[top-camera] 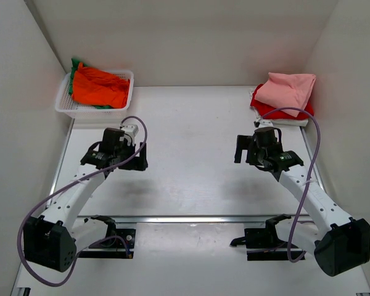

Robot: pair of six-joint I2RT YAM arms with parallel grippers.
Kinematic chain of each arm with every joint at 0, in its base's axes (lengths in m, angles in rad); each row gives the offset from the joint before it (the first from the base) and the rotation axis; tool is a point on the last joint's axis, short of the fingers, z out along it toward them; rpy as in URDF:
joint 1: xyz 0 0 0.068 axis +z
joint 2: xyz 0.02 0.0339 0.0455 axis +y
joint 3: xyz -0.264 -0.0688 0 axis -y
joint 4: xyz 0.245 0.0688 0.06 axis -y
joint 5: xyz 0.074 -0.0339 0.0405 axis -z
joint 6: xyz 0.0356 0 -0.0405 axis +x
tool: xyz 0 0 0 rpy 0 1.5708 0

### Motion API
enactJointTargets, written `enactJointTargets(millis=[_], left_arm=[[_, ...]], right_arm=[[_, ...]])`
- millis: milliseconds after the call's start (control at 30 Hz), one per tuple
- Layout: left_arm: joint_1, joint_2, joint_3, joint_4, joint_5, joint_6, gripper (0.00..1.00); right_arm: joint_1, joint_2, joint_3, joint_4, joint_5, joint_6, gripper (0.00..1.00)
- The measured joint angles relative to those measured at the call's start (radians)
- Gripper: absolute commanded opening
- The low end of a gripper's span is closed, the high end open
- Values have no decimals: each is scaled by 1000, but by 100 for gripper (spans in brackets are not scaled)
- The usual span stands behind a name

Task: Fold and stack the t-shirts
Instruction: Grab crumpled tshirt from bin with the left arm

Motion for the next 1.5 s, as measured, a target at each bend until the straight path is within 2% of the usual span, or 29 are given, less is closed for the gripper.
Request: enactJointTargets(millis=[133,200,233,267,300,400,467,500,533,567,600,633,667,700,800,900,1000,1133,1167,1233,1267,1300,1333,1367,1400,1433,1500], left_arm=[[11,28,96,37,-199,77,98],[48,121,210,44,-288,98,99],[67,188,291,43,-316,102,70],[85,276,389,52,-332,103,29],[105,357,481,67,-334,103,0],[166,563,710,139,-304,101,0],[204,643,784,179,-277,66,3],[224,681,819,197,-263,45,24],[246,716,849,222,-248,30,29],[267,746,874,247,-232,9,30],[290,781,900,272,-222,-11,44],[309,816,931,286,-216,-16,69],[325,861,983,289,-213,-16,77],[342,916,1047,299,-213,-17,77],[360,1079,1242,304,-237,1,75],[356,1238,1422,309,-247,14,66],[354,1339,1487,301,-244,6,59],[353,1471,1564,283,-242,-5,63],[353,1498,1578,276,-245,-8,67],[352,1564,1599,246,-251,-14,65],[352,1580,1611,238,-254,-13,58],[352,1594,1624,237,-257,-12,43],[352,1601,1638,233,-264,-10,33],[352,1605,1648,230,-268,-8,16],[352,1605,1659,222,-272,-11,6],[351,1606,1667,217,-275,-10,0],[348,1606,1680,205,-279,-6,0]], right_arm=[[-34,-2,-6,19,-34,0,99],[-49,-2,-7,26,-52,1,99],[-54,-2,-7,29,-61,1,99],[-55,-2,-7,33,-70,3,99],[-57,-1,-7,37,-78,3,99],[-64,15,-6,50,-105,2,99],[-74,46,4,51,-123,-6,99],[-82,64,13,50,-131,-12,100],[-90,89,29,51,-140,-19,99],[-97,111,46,53,-146,-27,99],[-103,134,64,56,-152,-33,99],[-106,155,81,64,-158,-41,100],[-107,176,98,72,-161,-48,99],[-107,198,116,80,-165,-54,99],[-105,269,166,105,-177,-67,99],[-100,332,204,113,-190,-79,99],[-100,370,229,118,-208,-80,99],[-100,390,258,132,-225,-79,99],[-100,390,262,137,-231,-78,99],[-103,390,276,154,-252,-73,99],[-108,390,276,159,-259,-71,99],[-110,390,277,164,-266,-68,100],[-114,390,277,165,-271,-64,99],[-121,390,277,165,-276,-60,99],[-127,390,277,167,-280,-56,99],[-134,390,277,169,-283,-55,100],[-139,390,276,175,-286,-50,99]])
